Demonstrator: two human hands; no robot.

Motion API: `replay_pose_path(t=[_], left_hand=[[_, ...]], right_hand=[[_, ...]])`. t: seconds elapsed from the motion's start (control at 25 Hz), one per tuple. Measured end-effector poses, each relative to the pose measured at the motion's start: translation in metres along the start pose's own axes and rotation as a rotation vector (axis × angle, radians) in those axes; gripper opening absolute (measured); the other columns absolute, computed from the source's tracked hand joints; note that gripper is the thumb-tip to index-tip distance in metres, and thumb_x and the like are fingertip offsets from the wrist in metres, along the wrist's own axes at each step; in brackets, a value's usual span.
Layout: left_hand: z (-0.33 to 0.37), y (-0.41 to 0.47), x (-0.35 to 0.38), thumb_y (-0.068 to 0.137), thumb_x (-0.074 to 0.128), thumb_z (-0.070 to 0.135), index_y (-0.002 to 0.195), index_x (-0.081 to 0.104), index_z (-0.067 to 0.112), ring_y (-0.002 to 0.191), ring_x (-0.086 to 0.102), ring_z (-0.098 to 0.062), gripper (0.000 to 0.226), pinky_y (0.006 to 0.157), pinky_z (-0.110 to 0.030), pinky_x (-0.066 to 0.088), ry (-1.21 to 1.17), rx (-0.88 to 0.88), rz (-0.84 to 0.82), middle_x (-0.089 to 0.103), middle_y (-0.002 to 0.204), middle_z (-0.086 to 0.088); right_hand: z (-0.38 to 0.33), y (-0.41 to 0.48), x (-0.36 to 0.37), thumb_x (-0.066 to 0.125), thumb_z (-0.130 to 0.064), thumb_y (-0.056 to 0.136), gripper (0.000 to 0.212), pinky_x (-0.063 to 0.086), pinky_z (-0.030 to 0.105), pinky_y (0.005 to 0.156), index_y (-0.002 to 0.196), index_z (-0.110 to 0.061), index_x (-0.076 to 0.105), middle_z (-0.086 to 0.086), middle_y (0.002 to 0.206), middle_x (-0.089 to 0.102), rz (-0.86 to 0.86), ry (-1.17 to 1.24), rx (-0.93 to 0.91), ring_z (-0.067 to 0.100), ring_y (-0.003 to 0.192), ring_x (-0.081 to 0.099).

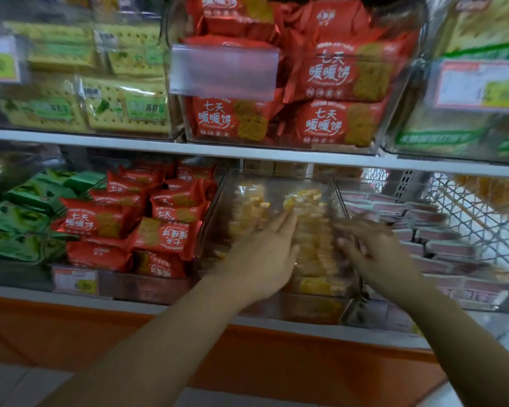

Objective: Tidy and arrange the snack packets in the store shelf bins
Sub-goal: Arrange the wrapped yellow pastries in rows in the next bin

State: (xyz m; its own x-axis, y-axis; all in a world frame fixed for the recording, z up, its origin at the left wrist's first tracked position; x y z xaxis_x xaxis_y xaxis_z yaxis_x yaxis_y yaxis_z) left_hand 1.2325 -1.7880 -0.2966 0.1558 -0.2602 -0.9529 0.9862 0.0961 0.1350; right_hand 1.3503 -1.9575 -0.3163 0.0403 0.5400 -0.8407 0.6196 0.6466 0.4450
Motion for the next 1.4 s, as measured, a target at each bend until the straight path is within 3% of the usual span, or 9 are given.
replay_pose_path(t=[0.08,0.16,0.28,0.44,0.68,0.88,1.16,1.32,1.4], left_hand=[[0.029,0.03,0.006,0.101,0.032,0.034,0.151,0.006,0.023,0.129,0.042,-0.017,0.058,0.1,-0.029,0.037,-0.412,-0.155,-0.009,0.025,0.154,-0.001],[0.042,0.056,0.019,0.1,0.037,0.032,0.151,0.008,0.023,0.116,0.051,-0.018,0.06,0.083,-0.023,0.04,-0.605,-0.301,0.052,0.033,0.149,-0.005],[0.036,0.068,0.049,0.096,0.045,0.03,0.15,0.012,0.022,0.133,0.037,-0.024,0.065,0.103,-0.027,0.036,-0.58,-0.36,0.133,0.024,0.153,-0.007],[0.025,0.074,0.068,0.092,0.047,0.031,0.142,0.033,0.025,0.125,0.046,-0.018,0.052,0.106,-0.039,0.04,-0.639,-0.36,0.222,0.045,0.138,0.0],[0.031,0.078,0.074,0.094,0.044,0.03,0.15,0.014,0.022,0.14,0.023,-0.021,0.064,0.116,-0.04,0.023,-0.577,-0.337,0.112,0.016,0.155,-0.003],[0.025,0.068,0.047,0.096,0.044,0.034,0.141,0.033,0.023,0.126,0.039,-0.011,0.048,0.1,-0.021,0.031,-0.783,-0.377,0.105,0.041,0.135,0.008],[0.027,0.073,0.058,0.096,0.037,0.045,0.149,0.015,0.025,0.133,0.037,-0.026,0.061,0.11,-0.041,0.033,-0.706,-0.502,-0.006,0.028,0.152,-0.006],[0.029,0.072,0.062,0.096,0.034,0.046,0.151,0.001,0.024,0.138,0.031,-0.024,0.067,0.113,-0.04,0.027,-0.654,-0.474,-0.076,0.018,0.156,-0.005],[0.026,0.077,0.052,0.099,0.035,0.041,0.15,0.014,0.017,0.124,0.045,-0.022,0.06,0.107,-0.035,0.034,-0.647,-0.48,-0.113,0.036,0.148,-0.008]], right_hand=[[0.007,-0.004,0.0,0.052,-0.02,0.094,0.031,0.036,0.033,0.102,0.122,-0.013,0.061,0.006,0.129,0.058,0.003,0.091,0.059,0.024,0.121,0.051],[0.012,-0.006,0.001,0.049,-0.017,0.095,0.033,0.027,0.019,0.102,0.128,-0.014,0.056,0.002,0.137,0.05,0.005,0.211,0.121,0.015,0.127,0.042],[0.018,-0.005,0.006,0.045,-0.021,0.097,0.037,0.022,0.012,0.101,0.133,-0.018,0.049,-0.006,0.143,0.04,-0.021,0.296,0.151,-0.003,0.123,0.028],[0.029,-0.002,0.007,0.047,-0.022,0.096,0.037,0.029,0.017,0.103,0.133,-0.019,0.05,-0.014,0.141,0.036,-0.053,0.42,0.182,-0.004,0.124,0.027],[0.03,0.001,0.011,0.052,-0.014,0.093,0.035,0.037,0.027,0.104,0.128,-0.015,0.056,-0.003,0.146,0.039,-0.012,0.44,0.158,0.012,0.134,0.036],[0.026,-0.004,0.009,0.05,-0.016,0.094,0.033,0.037,0.029,0.105,0.127,-0.016,0.057,-0.004,0.147,0.037,-0.029,0.506,0.196,0.013,0.135,0.035],[0.027,-0.01,0.008,0.049,-0.017,0.095,0.033,0.029,0.016,0.102,0.127,-0.017,0.056,-0.005,0.149,0.034,-0.05,0.457,0.17,0.008,0.138,0.028],[0.027,-0.007,0.006,0.052,-0.018,0.094,0.032,0.036,0.022,0.104,0.125,-0.018,0.058,-0.005,0.146,0.039,-0.059,0.454,0.183,0.011,0.134,0.037],[0.028,-0.004,0.001,0.053,-0.018,0.093,0.032,0.042,0.014,0.093,0.124,-0.019,0.059,-0.003,0.135,0.052,-0.033,0.506,0.232,0.011,0.118,0.051]])
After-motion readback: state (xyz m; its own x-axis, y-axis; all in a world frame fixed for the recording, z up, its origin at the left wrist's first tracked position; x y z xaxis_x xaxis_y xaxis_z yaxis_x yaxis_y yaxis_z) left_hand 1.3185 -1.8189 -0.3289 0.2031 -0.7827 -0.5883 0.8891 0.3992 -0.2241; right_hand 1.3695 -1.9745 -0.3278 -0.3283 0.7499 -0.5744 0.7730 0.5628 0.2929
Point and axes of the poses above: each hand's wrist, its own y-axis towards the middle knuckle, its own x-axis out of the palm, z = x × y, the point moved 1 cm from there along y, towards the middle knuckle
